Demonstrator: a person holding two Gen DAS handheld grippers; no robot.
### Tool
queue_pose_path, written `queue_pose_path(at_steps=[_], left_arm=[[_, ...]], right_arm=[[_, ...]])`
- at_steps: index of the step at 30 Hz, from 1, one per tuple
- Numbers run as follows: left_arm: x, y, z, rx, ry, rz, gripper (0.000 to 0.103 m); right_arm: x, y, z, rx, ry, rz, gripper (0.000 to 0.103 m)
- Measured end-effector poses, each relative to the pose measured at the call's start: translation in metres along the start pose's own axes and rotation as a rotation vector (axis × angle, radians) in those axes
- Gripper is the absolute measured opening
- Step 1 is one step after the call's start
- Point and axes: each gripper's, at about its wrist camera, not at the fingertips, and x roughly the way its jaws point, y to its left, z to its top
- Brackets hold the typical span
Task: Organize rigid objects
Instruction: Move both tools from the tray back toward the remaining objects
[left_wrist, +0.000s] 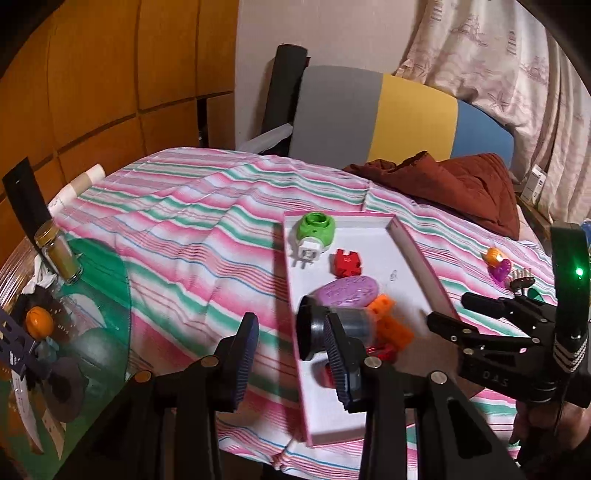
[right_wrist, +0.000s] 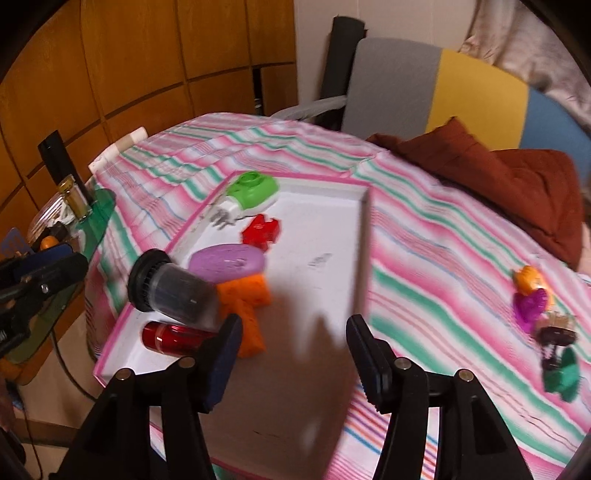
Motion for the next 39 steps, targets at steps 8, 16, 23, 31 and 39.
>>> queue_pose_path(at_steps=[8, 16, 23, 31, 39], left_arm=[[0.002, -0.028, 0.005, 0.049, 0.003, -0.037, 0.037], [0.006, -0.055, 0.008, 0.094, 0.015, -0.069, 0.037], [0.012, -0.074, 0.013, 0.087, 0.064, -0.157, 0.037], [0.014, -0.114, 0.019, 0.161, 0.068, -0.212, 0.037], [0.041, -0.179, 0.023, 0.234, 0.145, -0.305, 0.037]], right_arm=[[-0.025, -0.05, -0.011, 0.035, -0.017, -0.092, 0.069], [-0.038, -0.112, -0.024, 0.102, 0.0, -0.182, 0.07], [-0.061, -0.188, -0.032, 0.221, -0.033, -0.282, 0.07], [-0.082, -0.3, -0.072, 0.589, -0.072, -0.459, 0.07], [-0.09, -0.339, -0.091, 0.858, -0.08, -0.369, 0.072]])
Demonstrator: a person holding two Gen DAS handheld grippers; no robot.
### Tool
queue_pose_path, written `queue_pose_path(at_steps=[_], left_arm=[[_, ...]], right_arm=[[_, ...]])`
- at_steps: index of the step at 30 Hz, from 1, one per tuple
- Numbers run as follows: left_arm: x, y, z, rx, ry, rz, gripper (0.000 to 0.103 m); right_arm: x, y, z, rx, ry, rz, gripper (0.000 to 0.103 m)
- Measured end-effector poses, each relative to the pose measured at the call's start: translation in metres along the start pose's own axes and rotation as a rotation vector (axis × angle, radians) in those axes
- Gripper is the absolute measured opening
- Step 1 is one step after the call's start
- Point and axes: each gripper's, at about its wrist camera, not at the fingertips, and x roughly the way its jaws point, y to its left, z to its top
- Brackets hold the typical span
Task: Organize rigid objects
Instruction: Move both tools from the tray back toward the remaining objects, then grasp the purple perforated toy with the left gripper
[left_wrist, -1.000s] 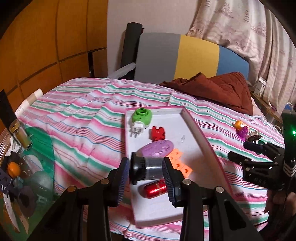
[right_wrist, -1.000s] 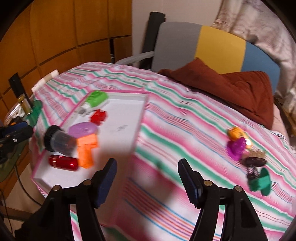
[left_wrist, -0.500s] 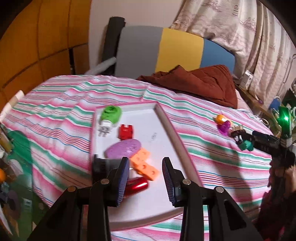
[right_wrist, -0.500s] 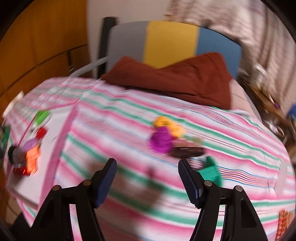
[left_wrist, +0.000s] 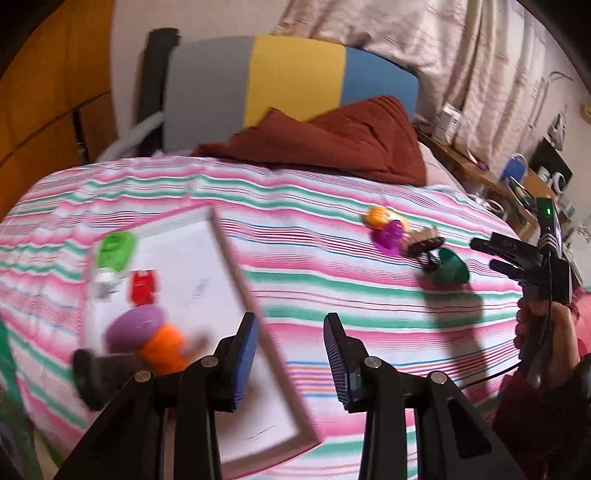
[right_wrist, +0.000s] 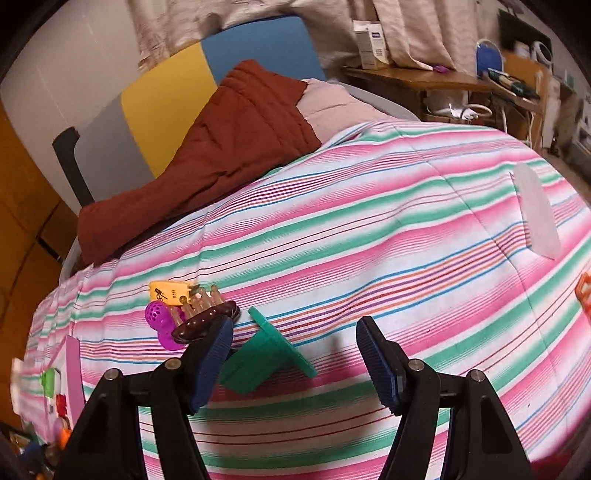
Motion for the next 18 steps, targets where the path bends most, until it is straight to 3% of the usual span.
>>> queue_pose_path(at_steps=[18], left_arm=[[0.121, -0.104, 0.069, 0.149, 0.078, -0.138, 0.037]], right_arm=[[-0.014, -0.005, 0.002, 0.092, -0.035, 0.115, 0.074]])
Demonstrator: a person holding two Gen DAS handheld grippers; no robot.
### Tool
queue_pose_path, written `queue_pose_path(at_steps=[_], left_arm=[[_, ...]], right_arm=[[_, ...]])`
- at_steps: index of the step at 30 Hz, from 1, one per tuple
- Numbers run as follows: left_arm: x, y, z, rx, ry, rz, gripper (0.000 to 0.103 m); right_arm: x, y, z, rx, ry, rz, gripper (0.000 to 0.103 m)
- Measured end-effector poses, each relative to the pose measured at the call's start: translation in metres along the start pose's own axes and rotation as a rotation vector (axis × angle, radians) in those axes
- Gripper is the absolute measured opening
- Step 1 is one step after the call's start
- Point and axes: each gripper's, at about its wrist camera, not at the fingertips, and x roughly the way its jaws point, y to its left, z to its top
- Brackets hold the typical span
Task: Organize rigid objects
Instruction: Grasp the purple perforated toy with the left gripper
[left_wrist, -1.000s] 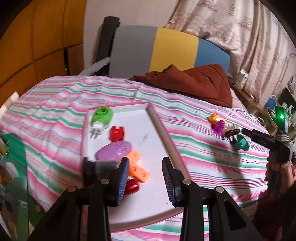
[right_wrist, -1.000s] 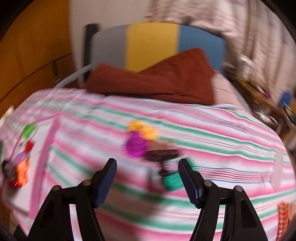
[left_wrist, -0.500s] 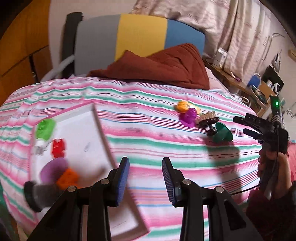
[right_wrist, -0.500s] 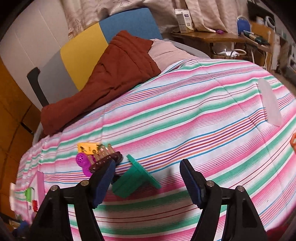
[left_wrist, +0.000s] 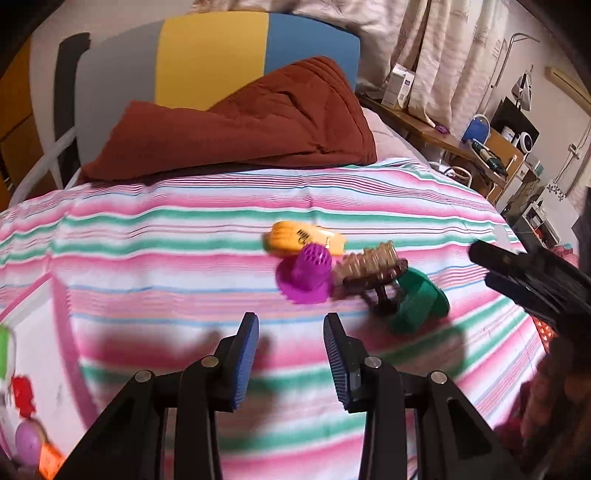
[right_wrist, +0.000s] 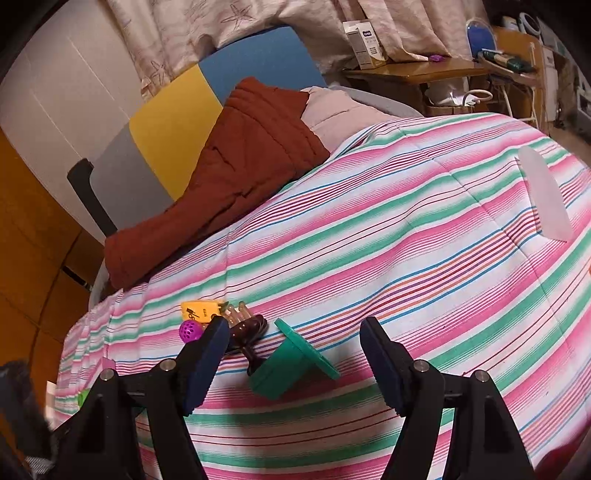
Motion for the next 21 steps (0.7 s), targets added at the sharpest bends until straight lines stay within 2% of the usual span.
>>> queue_pose_path(at_steps=[10, 15, 16, 21], left_arm=[[0.051, -0.009, 0.033, 0.003, 0.021, -0.019, 0.037], [0.073, -0.016, 0.037, 0.031, 0.022, -0.008, 0.037], [0.077, -0.014, 0.037, 0.026, 0.025, 0.002, 0.033], [0.07, 0.003, 0.027, -0.033, 0.009, -0.05, 0.033]], right_arm=[[-0.001, -0.005, 0.002, 0.045, 0.013, 0.047, 0.074], [-0.002, -0.002, 0.002, 0.03, 0.005, 0.051, 0.074], [-0.002, -0.003, 0.002, 0.035, 0.005, 0.048, 0.074], [-0.001, -0.016, 0.005, 0.093, 0.004, 0.041, 0.074]])
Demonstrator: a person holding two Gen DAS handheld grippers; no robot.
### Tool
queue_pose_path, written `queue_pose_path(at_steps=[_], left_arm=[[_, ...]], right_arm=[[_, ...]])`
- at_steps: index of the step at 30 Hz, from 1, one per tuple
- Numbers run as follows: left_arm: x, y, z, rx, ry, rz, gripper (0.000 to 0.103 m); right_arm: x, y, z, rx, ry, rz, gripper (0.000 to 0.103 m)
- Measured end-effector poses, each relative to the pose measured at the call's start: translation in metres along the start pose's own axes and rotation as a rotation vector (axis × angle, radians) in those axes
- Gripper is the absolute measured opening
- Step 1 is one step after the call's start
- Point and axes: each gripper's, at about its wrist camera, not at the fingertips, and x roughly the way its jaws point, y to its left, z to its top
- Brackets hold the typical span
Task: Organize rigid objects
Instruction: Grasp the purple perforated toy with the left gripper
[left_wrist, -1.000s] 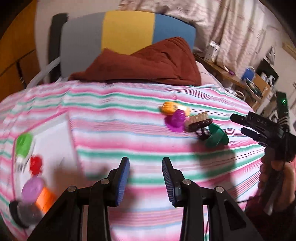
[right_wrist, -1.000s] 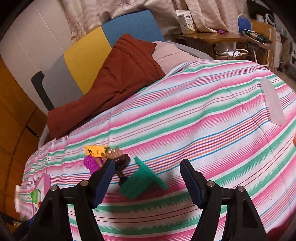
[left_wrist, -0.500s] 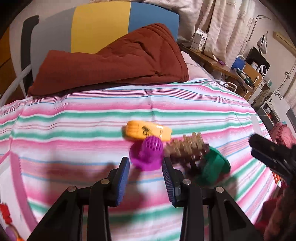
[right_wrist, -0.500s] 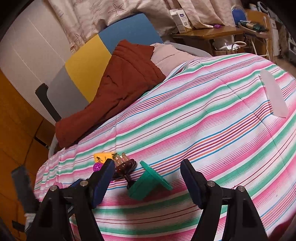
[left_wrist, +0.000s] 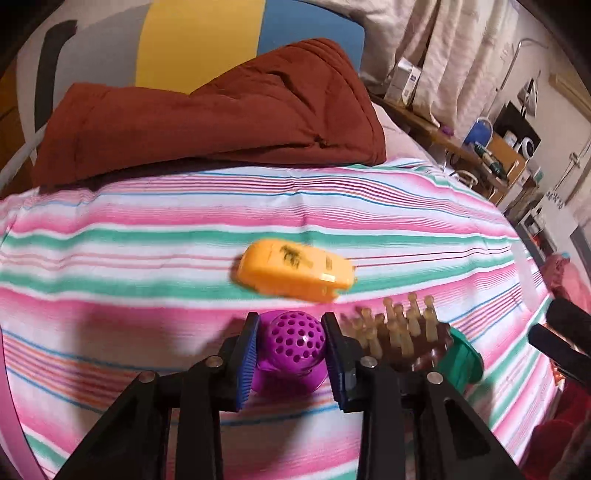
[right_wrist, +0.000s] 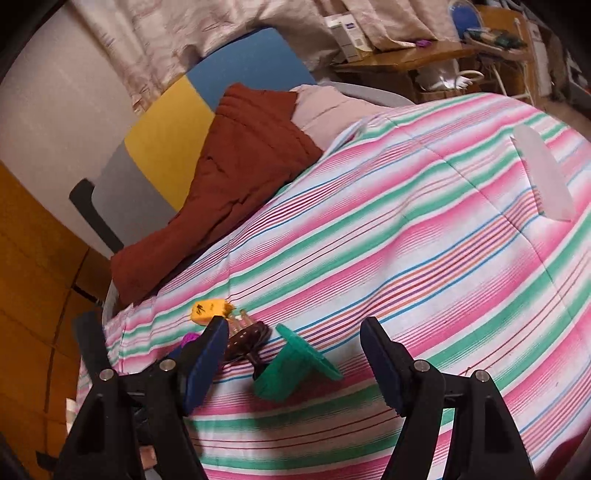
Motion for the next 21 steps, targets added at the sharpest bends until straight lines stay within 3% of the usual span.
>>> queue_pose_path(at_steps=[9, 14, 19, 21], left_arm=[[-0.052, 0.009, -0.064, 0.005, -0.008, 0.057, 0.033], [-0.074, 0.01, -0.095, 0.005, -0.029, 0.074, 0.033], [-0.075, 0.01, -0.102, 0.005, -0.056, 0.056, 0.033], [-0.075, 0.013, -0.103, -0.006, -0.055, 0.039, 0.034]], right_arm=[[0.004, -0.007, 0.001, 0.016, 0.019, -0.003, 0.074], [0.014, -0.008, -0.003, 0.01, 0.072, -0.005, 0.074], [0.033, 0.019, -0.019, -0.173, 0.178, -0.045, 0.074], [0.034, 0.034, -0.027, -0.286, 0.188, -0.073, 0.084]])
